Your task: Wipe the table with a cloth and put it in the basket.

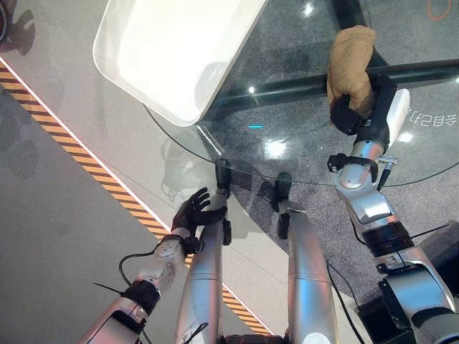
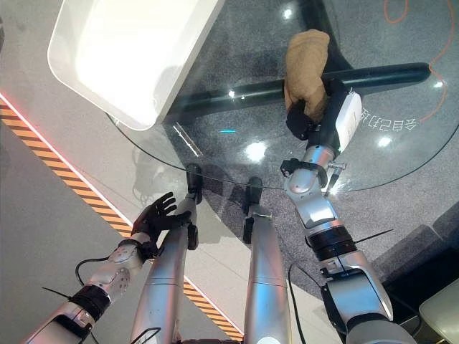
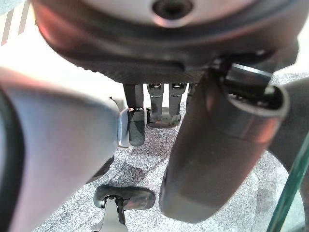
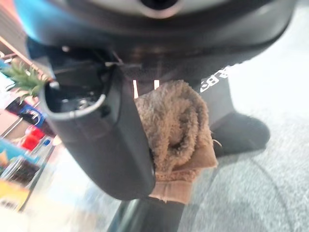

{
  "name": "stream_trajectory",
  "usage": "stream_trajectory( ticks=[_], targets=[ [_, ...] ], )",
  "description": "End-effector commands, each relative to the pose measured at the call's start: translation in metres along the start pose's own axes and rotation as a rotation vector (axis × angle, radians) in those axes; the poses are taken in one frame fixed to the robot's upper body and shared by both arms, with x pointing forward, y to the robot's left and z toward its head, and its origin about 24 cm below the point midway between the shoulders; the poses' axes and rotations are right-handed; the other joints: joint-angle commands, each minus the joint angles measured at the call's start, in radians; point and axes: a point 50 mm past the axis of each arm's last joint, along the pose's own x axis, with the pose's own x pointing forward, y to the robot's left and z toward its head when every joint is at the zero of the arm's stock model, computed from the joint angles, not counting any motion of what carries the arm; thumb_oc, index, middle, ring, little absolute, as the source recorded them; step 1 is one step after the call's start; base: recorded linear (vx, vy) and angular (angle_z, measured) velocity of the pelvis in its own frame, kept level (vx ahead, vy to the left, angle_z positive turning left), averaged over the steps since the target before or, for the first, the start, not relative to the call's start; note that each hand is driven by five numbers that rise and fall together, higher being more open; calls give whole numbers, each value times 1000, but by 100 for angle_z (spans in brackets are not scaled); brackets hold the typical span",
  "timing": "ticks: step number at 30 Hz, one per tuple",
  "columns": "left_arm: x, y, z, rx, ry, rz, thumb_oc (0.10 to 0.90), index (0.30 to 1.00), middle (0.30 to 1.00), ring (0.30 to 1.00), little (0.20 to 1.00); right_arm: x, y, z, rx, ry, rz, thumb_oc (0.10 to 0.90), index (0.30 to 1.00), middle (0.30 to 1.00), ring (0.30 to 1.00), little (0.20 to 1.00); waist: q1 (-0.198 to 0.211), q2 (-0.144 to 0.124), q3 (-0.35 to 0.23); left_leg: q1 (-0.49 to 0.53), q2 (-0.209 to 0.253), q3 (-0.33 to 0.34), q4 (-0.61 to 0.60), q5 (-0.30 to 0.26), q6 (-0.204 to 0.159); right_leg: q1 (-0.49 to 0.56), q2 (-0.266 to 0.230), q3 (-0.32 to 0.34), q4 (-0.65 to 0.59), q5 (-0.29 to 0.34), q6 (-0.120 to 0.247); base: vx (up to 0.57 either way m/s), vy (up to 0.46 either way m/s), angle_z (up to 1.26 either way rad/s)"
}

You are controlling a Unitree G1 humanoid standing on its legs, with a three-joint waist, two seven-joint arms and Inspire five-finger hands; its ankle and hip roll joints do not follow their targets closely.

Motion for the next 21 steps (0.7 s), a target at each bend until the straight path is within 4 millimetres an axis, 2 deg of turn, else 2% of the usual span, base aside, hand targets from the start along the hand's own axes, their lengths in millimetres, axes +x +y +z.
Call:
stream_trajectory(
  ticks=[1, 9, 14, 21],
  targets=[
    [-22, -58, -58, -33, 203, -216, 800, 900, 900, 900, 900, -55, 68, 32, 86, -181, 503, 100, 300, 300, 300, 200, 32, 20, -14, -37, -104, 18, 221, -163, 77, 12, 27, 15, -255, 217, 55, 0, 0, 0],
    [-21, -57, -55, -27, 212, -220, 800, 900, 900, 900, 900, -61, 72, 36, 73, -233, 609, 100, 300, 300, 300, 200, 35, 22, -14, -50, -103, 15, 235, -165, 77, -1, 23, 8, -239, 210, 53, 9, -11, 4],
    [-21, -56, -53, -23, 216, -220, 800, 900, 900, 900, 900, -72, 79, 38, 48, -262, 711, 100, 300, 300, 300, 200, 36, 21, -14, -59, -102, 15, 243, -165, 76, -9, 22, 3, -229, 205, 50, 14, -16, 6],
    [-21, -55, -52, -26, 221, -222, 800, 900, 900, 900, 900, -76, 80, 34, 47, -252, 694, 100, 300, 300, 300, 200, 34, 23, -14, -70, -102, 15, 251, -165, 77, -20, 22, 4, -217, 202, 49, 12, -4, 7]
  ],
)
